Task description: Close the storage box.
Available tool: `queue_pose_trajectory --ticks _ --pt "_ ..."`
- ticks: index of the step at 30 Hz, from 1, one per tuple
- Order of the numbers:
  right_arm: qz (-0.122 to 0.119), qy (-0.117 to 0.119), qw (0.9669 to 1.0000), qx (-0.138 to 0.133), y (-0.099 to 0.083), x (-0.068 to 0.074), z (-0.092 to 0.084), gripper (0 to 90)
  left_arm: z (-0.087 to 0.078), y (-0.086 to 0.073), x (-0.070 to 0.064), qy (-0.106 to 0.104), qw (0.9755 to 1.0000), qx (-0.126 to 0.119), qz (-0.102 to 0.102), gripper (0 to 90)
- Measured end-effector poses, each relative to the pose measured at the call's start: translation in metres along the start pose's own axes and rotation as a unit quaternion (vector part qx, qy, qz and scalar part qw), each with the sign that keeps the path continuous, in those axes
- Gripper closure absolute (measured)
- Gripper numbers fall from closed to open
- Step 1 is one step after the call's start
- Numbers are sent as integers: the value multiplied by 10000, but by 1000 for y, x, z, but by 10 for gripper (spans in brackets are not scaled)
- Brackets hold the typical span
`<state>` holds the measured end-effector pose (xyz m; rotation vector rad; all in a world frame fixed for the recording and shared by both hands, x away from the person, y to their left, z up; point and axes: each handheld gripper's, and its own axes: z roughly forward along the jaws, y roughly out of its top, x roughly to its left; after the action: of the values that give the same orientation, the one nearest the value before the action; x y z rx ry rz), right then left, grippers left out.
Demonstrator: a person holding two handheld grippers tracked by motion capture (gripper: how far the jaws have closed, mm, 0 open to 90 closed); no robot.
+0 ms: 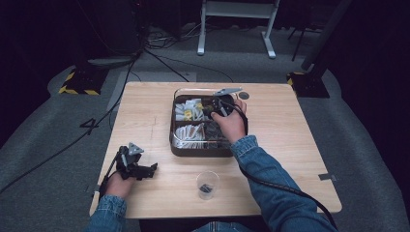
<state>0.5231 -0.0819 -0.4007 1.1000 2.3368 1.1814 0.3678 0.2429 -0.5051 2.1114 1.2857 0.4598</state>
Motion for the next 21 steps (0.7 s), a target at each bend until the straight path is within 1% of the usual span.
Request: queue_pose_trajectory --ticks 3,10,15,16,21 --pt "8 -23 10000 30 -3 3 6 586 0 0 0 -4 10000 -16 -10 0" --pt "-86 -171 9998 116 -9 8 17 587 0 0 0 -5 10000 -4 -6 0" --pt "-178 -244 9994 164 -11 11 23 586 0 0 0 -4 10000 -6 -6 0" --pt "-227 -313 9991 173 -11 13 26 587 0 0 0 5 10000 0 -1 0" --pt "-193 -373 9989 215 -14 13 29 586 0 0 0 1 10000 5 -8 0"
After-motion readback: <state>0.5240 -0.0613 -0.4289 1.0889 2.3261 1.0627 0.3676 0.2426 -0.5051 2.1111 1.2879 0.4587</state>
